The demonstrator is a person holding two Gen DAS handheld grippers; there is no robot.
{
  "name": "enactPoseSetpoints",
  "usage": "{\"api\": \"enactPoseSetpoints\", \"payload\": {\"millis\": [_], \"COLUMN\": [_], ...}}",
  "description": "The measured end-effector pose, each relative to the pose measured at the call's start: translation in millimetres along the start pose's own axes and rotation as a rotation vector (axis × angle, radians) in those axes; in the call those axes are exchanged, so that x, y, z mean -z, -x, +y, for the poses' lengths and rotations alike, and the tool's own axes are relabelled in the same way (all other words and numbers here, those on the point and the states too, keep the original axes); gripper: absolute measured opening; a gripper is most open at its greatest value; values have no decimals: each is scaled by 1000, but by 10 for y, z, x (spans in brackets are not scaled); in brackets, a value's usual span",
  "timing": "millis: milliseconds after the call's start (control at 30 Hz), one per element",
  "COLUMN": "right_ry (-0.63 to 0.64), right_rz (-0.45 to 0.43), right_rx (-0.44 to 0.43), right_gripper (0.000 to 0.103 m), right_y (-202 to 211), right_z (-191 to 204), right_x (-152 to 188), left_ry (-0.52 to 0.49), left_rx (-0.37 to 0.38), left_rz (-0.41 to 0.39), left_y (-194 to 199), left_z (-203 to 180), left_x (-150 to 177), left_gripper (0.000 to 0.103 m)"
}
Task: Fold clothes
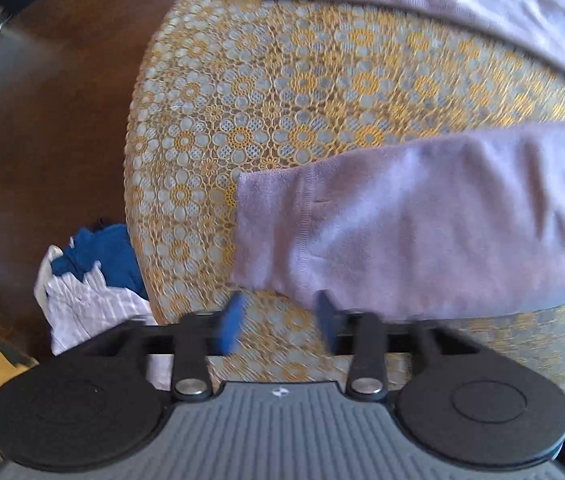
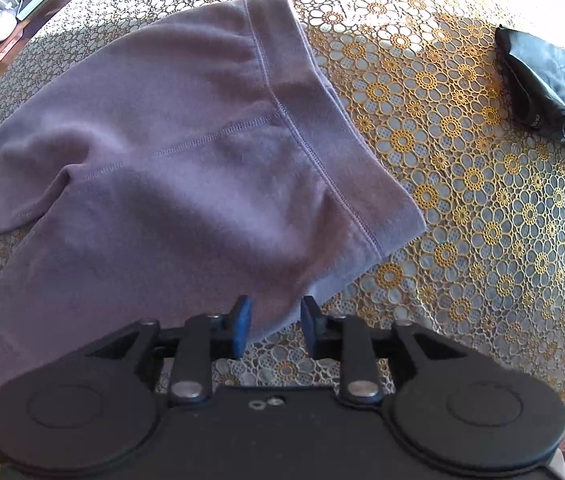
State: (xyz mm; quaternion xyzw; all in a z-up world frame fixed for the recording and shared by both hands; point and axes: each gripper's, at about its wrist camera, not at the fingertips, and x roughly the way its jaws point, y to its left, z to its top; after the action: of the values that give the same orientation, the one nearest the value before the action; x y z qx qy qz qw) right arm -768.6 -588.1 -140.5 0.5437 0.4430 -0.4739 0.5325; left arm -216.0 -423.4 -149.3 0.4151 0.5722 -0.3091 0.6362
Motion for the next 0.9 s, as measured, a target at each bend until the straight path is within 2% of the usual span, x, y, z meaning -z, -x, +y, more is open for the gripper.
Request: {"api": "enactPoseSetpoints", "payload": {"millis": [67,133,333,500,733,900], "right_ry": [16,40,28,3,70,193], "right_rz": [0,-19,-106,-163,-163,-146], "right_rx": [-15,-18,-10,-13,-51,-114], "right_gripper": [103,103,103,103,103,103], "right_y": [129,324,928,1217,1286,1228], "right_z": [12,-50,79,85,-129,-343], "right_x": [-12,137,419,618,717,678], "left_ry": [14,7,-75,-115,-27,85], "left_rx": [20,28,73,105,81,17], "left_rz": [-39,-53,-106,-180,-217,-242], "left_y": [158,249,452,670,871,1132], "left_z": [-11,-27,-73,-102,-194,-413], "left_x": [29,48,152,326,518,705], "left_gripper": [70,70,70,70,70,70]}}
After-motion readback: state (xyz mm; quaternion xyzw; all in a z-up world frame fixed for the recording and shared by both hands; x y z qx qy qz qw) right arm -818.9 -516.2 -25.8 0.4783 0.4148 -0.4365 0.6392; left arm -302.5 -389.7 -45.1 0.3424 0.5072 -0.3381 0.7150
